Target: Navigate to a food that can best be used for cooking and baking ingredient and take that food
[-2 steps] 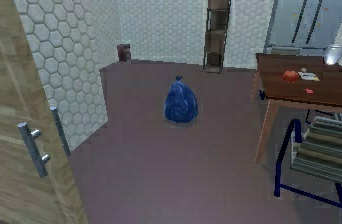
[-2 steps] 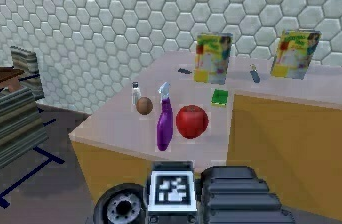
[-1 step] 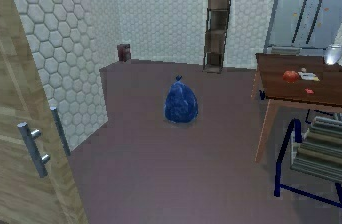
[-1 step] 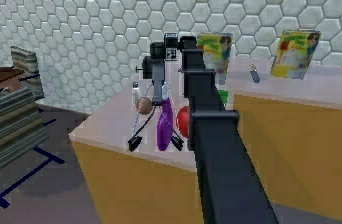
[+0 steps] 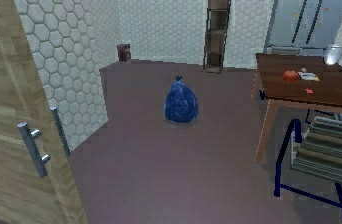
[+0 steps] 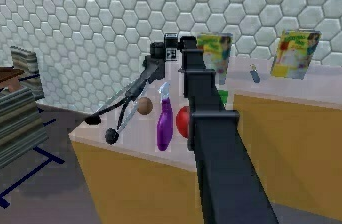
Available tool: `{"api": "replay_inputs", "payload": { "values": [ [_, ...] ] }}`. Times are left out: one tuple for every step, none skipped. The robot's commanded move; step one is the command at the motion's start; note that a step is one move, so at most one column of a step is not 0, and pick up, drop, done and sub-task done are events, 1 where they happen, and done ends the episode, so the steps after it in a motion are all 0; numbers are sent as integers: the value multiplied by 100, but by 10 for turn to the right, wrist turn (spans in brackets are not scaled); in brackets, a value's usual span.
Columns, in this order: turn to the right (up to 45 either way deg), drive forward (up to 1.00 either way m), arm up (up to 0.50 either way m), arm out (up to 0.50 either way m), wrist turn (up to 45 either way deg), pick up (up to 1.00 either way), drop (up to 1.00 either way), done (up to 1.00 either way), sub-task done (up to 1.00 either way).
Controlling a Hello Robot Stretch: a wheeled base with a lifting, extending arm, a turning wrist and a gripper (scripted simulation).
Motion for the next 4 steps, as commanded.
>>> {"api": "replay_inputs", "payload": {
  "values": [
    [0,0,0,0,450,0,0,0,0],
    [0,0,0,0,450,0,0,0,0],
    [0,0,0,0,210,0,0,0,0],
    [0,0,-12,0,0,0,0,0,0]
  ]
}}
